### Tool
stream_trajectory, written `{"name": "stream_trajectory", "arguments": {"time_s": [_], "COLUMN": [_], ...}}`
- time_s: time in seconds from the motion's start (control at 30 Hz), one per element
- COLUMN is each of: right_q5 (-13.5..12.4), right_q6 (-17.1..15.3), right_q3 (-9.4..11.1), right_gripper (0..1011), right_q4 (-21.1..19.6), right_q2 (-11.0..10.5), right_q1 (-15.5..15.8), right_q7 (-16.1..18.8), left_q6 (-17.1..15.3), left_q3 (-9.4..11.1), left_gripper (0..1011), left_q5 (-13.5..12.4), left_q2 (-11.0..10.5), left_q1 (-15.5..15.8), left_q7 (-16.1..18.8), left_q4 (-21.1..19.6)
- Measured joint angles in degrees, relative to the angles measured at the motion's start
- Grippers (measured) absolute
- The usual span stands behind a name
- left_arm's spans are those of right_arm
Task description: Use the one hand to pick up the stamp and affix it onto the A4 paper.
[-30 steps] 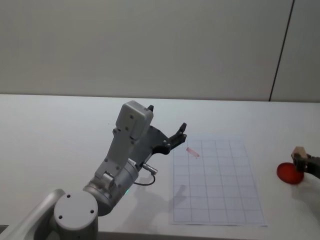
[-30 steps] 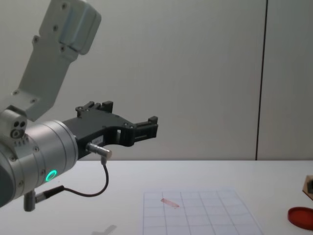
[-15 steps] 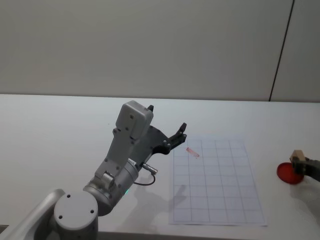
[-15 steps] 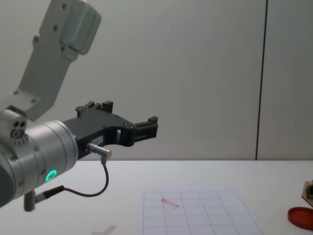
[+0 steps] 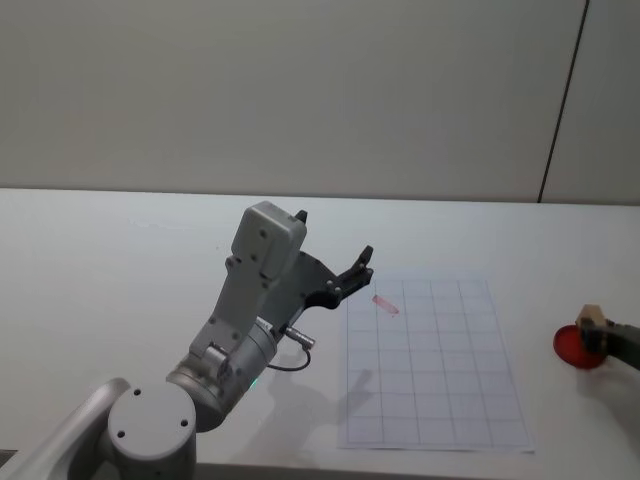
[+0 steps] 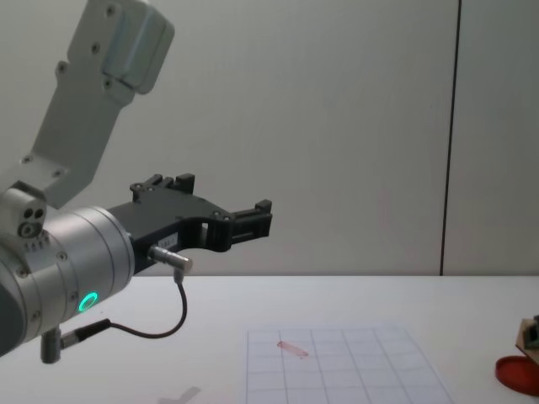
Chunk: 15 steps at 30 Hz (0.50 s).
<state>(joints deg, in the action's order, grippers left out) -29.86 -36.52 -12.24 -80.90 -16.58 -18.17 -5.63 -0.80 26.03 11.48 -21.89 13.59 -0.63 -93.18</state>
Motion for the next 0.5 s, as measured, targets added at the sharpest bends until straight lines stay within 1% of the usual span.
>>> {"name": "stream_trajectory", "arguments": {"time_s": [0.13, 0.2, 0.37, 0.47, 0.5], "right_q5": [0.05, 0.07, 0.11, 0.13, 0.13], "right_q6": [-0.06, -0.08, -0.11, -0.13, -0.14], "right_q3": [-0.02, -0.04, -0.07, -0.08, -0.08], "right_gripper": [221, 259, 441, 504, 565], "right_q4": [0.07, 0.12, 0.2, 0.23, 0.24], "right_q2": [0.06, 0.09, 0.13, 0.14, 0.14], "right_q1": [-0.02, -0.03, -0.05, -0.07, -0.07], "right_q7": [0.01, 0.02, 0.02, 0.02, 0.03], "left_q6": [0.0, 0.0, 0.0, 0.0, 0.0], "left_q3": [0.0, 0.0, 0.0, 0.0, 0.0], "left_gripper": [1002, 1002, 1002, 1002, 1002], "left_q5": [0.0, 0.0, 0.0, 0.0, 0.0], "left_q2": [0.0, 0.0, 0.0, 0.0, 0.0], "left_q1": [0.0, 0.0, 0.0, 0.0, 0.0], "left_q7": [0.0, 0.0, 0.0, 0.0, 0.0], "left_q4": [0.0, 0.0, 0.0, 0.0, 0.0]}}
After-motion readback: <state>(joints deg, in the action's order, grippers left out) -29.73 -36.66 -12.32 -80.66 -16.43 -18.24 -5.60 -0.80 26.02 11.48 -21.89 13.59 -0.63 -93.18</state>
